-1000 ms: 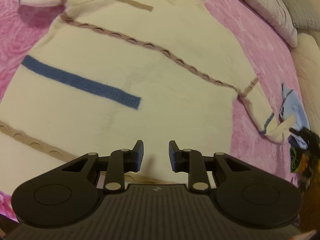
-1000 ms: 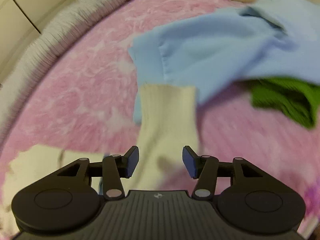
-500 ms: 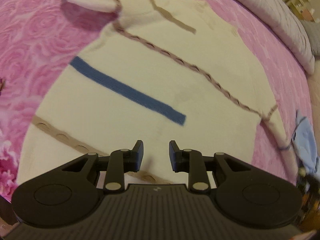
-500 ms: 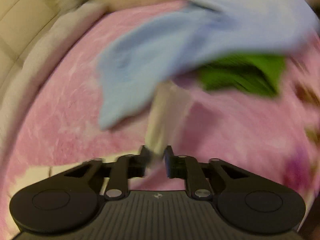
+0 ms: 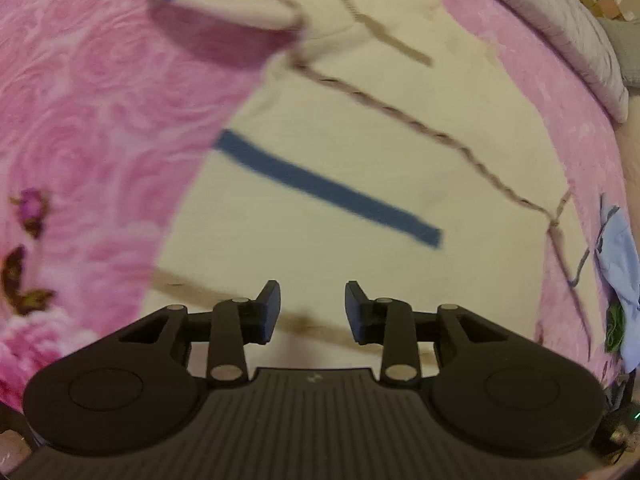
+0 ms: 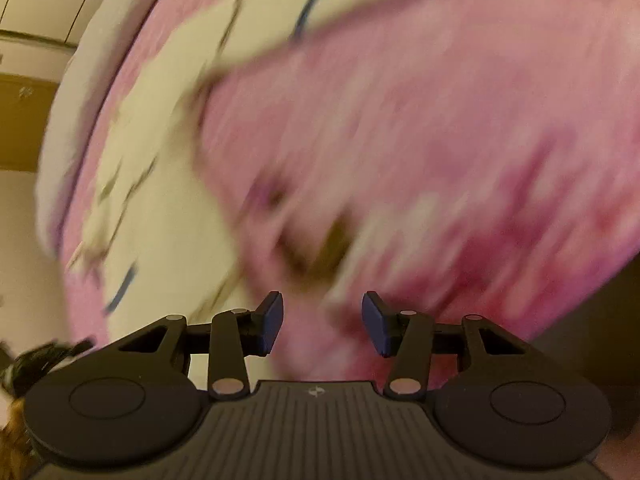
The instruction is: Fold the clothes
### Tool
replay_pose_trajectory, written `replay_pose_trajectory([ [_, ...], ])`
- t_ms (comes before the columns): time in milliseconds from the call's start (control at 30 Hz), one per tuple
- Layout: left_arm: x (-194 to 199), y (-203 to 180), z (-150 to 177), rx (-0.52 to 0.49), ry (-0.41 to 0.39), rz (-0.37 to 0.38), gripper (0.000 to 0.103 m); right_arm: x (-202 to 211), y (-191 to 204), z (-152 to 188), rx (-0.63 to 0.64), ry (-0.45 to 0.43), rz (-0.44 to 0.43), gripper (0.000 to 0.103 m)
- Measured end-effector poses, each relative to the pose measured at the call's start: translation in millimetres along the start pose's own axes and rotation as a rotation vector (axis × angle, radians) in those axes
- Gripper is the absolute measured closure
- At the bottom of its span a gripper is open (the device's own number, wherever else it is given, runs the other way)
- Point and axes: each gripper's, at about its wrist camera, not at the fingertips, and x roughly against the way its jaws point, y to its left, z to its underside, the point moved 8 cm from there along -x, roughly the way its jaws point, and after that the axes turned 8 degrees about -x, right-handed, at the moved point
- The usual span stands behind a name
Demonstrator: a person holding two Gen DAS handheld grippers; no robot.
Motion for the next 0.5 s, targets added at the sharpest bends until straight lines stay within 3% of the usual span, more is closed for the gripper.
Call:
replay_pose_trajectory([
  [100, 5.2, 37.4, 1.8, -0.026, 0.024, 0.031, 0.070, -27.1, 15.2, 41.3, -0.021, 0.026, 0.008, 0.053],
  [200, 9.8, 73.8, 6.6, -0.055, 0.051, 0.058, 0.067, -33.7, 13.9, 77.0, -0.038, -0.050, 0.085, 0.052],
  [333, 7.8, 107.4, 20.7, -0.075, 0.090, 0.094, 0.057, -32.9, 16.9, 82.7, -0.133, -0.190, 0.112, 0.052],
  [500, -9.4, 106.8, 54.7, -0.068, 0.179, 0.201, 0.049, -30.0, 15.1, 90.4, -0.201, -0.263, 0.142, 0.052],
])
